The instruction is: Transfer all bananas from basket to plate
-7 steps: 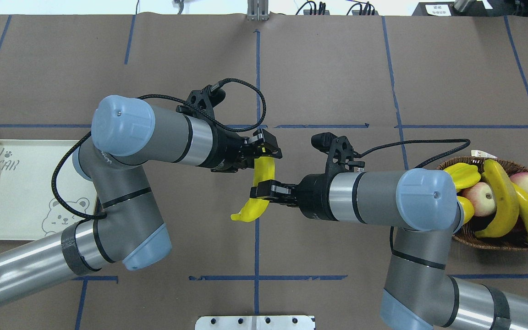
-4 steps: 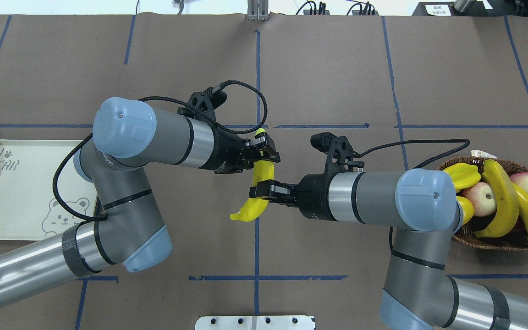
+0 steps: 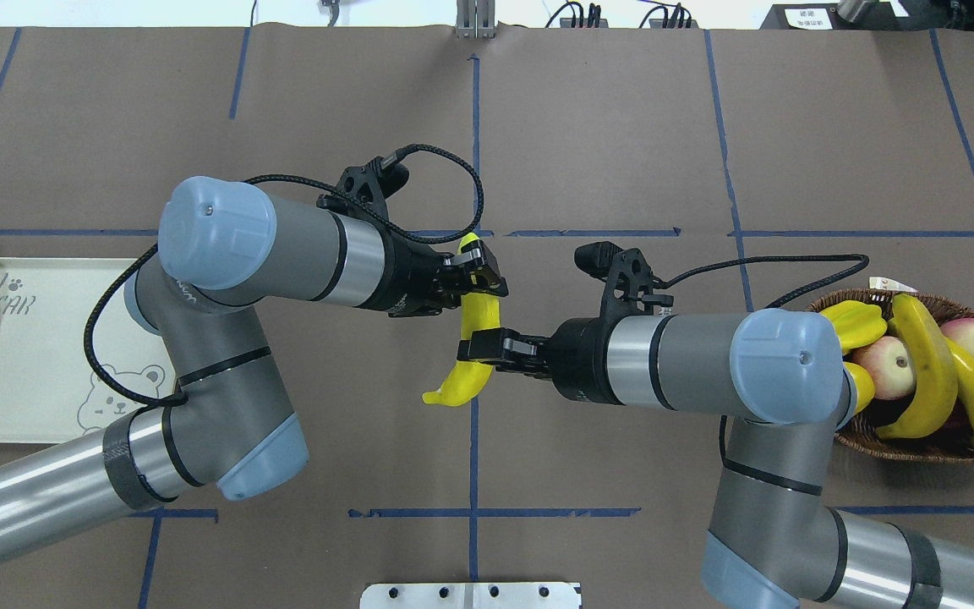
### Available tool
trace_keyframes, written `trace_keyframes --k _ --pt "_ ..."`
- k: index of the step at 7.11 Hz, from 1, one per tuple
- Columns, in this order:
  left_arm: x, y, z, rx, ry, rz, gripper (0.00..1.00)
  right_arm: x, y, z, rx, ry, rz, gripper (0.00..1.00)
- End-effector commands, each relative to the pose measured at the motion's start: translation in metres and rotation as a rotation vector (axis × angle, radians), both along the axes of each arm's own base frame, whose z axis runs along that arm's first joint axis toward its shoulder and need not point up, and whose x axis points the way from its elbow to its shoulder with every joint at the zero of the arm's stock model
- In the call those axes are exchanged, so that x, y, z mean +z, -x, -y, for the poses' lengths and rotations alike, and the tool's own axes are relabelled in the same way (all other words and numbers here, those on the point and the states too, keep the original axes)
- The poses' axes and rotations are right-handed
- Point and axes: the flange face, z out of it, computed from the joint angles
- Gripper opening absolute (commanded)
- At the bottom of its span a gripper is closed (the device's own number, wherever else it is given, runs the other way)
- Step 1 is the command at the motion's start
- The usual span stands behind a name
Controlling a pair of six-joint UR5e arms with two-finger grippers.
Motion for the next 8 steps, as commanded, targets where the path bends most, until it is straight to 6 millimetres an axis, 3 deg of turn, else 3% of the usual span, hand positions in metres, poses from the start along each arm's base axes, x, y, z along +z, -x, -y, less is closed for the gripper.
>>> trace_keyframes --k 1,3,4,5,6,8 --pt "0.023 0.014 0.023 -0.040 0.043 0.081 0.00 -0.007 -0.013 -0.001 -0.007 0.014 -0.033 0.99" --pt "0.056 0.044 0.049 -0.098 0.092 0.157 0.00 -0.026 -0.044 -0.006 -0.022 0.082 -0.196 0.99" --pt "0.077 0.069 0.061 -0.134 0.119 0.191 0.00 -0.022 -0.058 0.006 -0.021 0.134 -0.293 0.99" --pt "0.082 0.089 0.071 -0.167 0.138 0.230 0.00 -0.014 -0.071 0.021 -0.028 0.152 -0.355 0.99" --pt "0.089 0.116 0.072 -0.167 0.094 0.331 0.00 -0.005 -0.084 0.036 -0.048 0.139 -0.420 0.99" --pt "0.124 0.170 0.039 -0.124 0.190 0.593 0.00 0.015 -0.110 0.061 -0.092 0.098 -0.564 0.99"
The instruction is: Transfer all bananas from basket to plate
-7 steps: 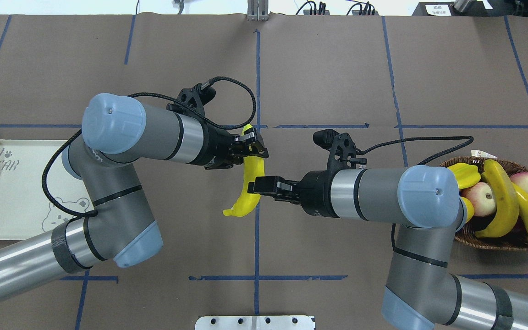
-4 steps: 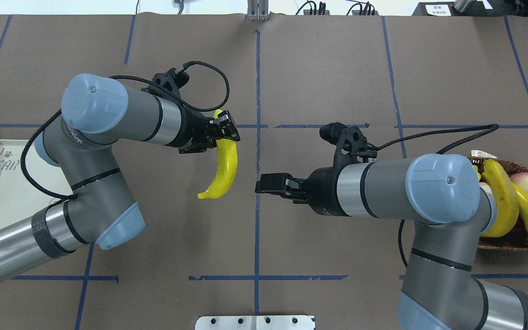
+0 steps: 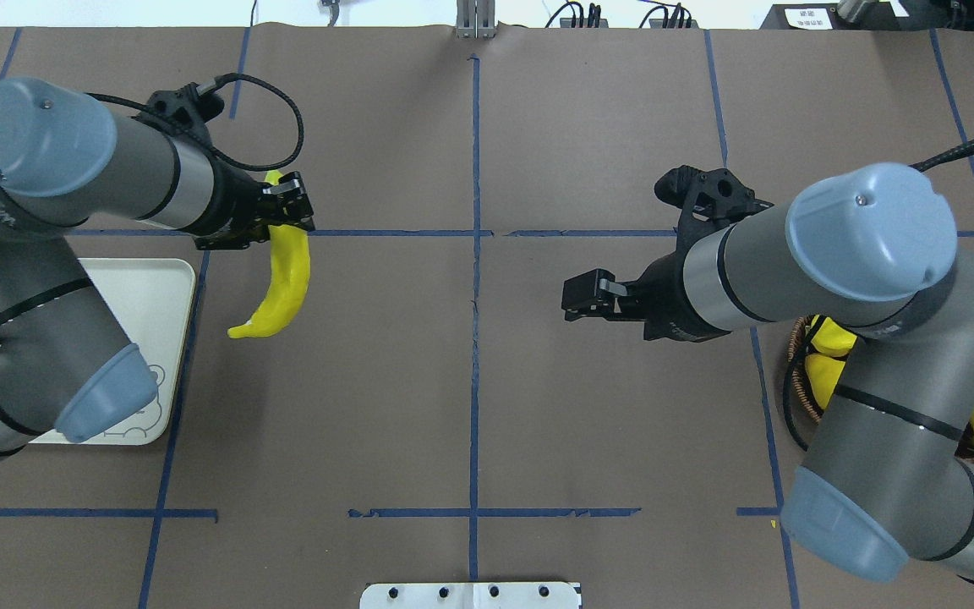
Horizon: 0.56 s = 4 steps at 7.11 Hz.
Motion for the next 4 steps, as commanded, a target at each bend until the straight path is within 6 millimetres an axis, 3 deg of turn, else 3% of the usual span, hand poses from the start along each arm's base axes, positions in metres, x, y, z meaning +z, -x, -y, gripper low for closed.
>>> trace_keyframes --k 1,3,4 --pt "0.033 0.052 -0.018 0.014 0.118 0.206 0.00 0.019 -0.030 0.022 -0.090 -0.042 -0.153 0.99" --pt "0.105 0.105 -0.013 0.041 0.113 0.310 0.00 0.042 -0.066 0.046 -0.154 -0.120 -0.267 0.99" --pt "0.129 0.125 -0.014 0.042 0.103 0.329 0.00 0.057 -0.086 0.054 -0.189 -0.119 -0.262 0.99"
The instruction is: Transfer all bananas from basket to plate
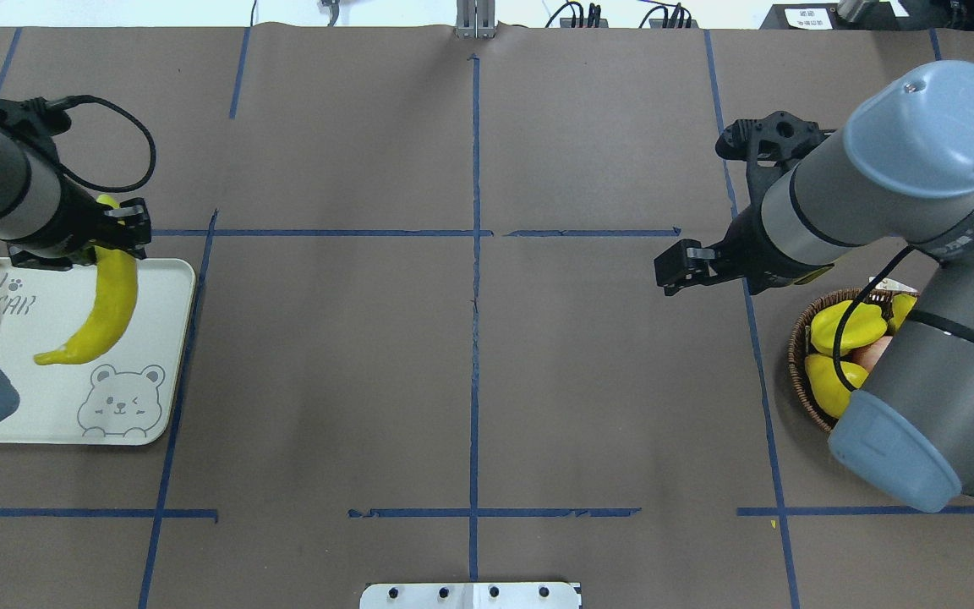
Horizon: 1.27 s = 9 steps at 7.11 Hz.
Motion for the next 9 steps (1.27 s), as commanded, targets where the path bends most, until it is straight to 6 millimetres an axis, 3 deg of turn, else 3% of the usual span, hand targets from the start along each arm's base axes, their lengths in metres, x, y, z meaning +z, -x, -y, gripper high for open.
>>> trace_keyframes --k 1,3,5,7,9 --pt "0.058 0.039 0.000 0.003 0.006 0.054 0.00 0.030 -0.046 0.018 -0.067 -0.016 -0.014 0.99" --pt "0.093 0.070 0.021 -0.113 0.129 -0.029 0.00 0.036 -0.058 0.024 -0.062 -0.026 -0.021 0.99" --pt "0.171 0.069 0.031 -0.212 0.173 -0.080 0.00 0.034 -0.060 0.024 -0.060 -0.030 -0.018 0.99" --pt "0.213 0.069 0.035 -0.270 0.208 -0.102 0.00 0.033 -0.061 0.024 -0.059 -0.031 -0.016 0.99" --pt "0.256 0.087 0.037 -0.309 0.220 -0.101 0.01 0.033 -0.061 0.024 -0.059 -0.031 -0.016 0.99"
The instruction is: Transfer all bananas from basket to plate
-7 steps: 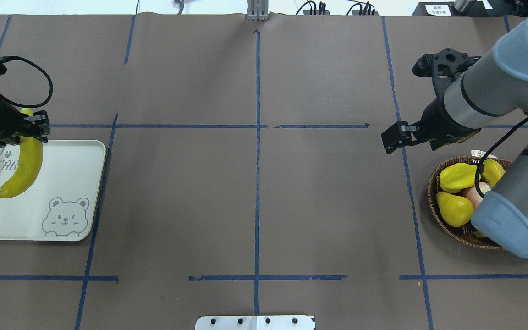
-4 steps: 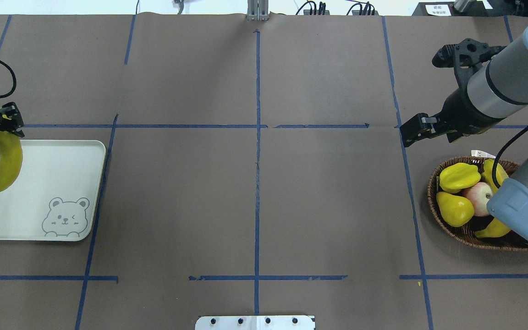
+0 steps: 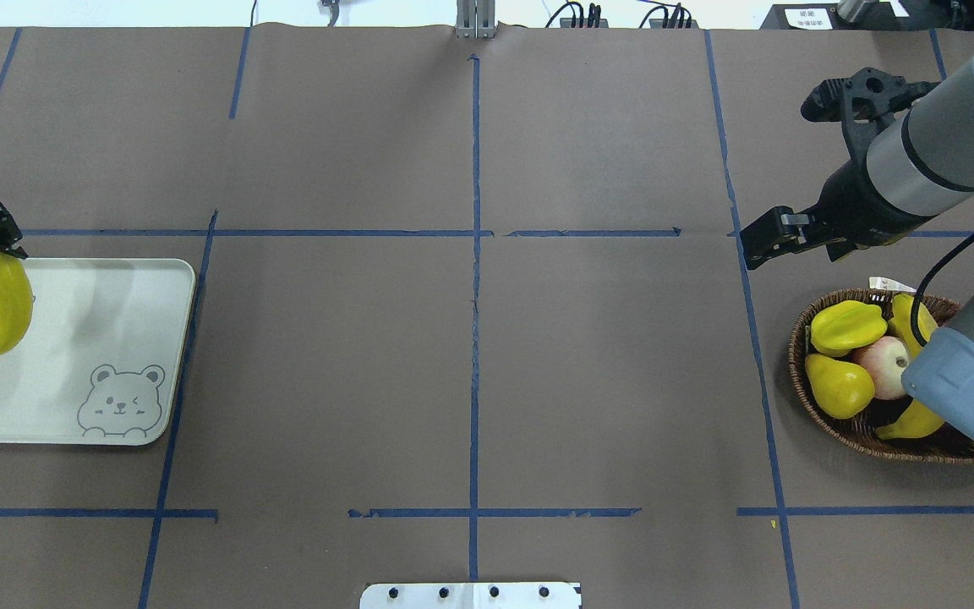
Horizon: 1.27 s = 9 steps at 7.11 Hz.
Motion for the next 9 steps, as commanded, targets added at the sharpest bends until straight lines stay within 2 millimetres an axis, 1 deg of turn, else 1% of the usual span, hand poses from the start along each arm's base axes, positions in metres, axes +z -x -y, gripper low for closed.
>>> trace_keyframes --k 1,2,3,4,5,6,7,8,9 --pt "0.047 0.012 0.000 -0.030 0.002 -0.006 0.05 -0.001 0.000 0.000 0.001 0.000 0.001 0.99" --pt "0.051 0.011 0.001 -0.052 0.022 -0.013 0.13 0.000 0.000 0.000 0.001 0.001 0.001 0.99" --pt "0.052 0.012 0.000 -0.047 0.013 -0.016 0.40 -0.003 -0.002 -0.002 -0.001 0.000 0.007 0.99" --pt "0.058 0.013 0.000 -0.046 0.010 -0.016 0.52 -0.003 -0.003 -0.004 -0.003 0.003 0.008 0.99" --pt "0.060 0.011 0.000 -0.042 0.011 -0.015 0.89 -0.002 -0.003 -0.003 -0.003 0.004 0.007 0.99" --pt "0.056 0.015 0.001 -0.046 0.000 -0.020 1.00 -0.003 -0.003 -0.004 -0.004 0.005 0.008 0.99" --pt "0.049 0.026 0.006 -0.056 0.003 -0.047 1.00 -0.001 -0.003 -0.003 -0.003 0.007 0.005 0.99" --pt "0.036 0.045 0.011 -0.045 0.030 -0.130 1.00 0.000 -0.004 -0.004 -0.001 0.009 0.003 0.99" --pt "0.004 0.068 0.015 -0.051 0.005 -0.205 1.00 0.009 -0.005 -0.005 -0.001 0.020 -0.008 0.99"
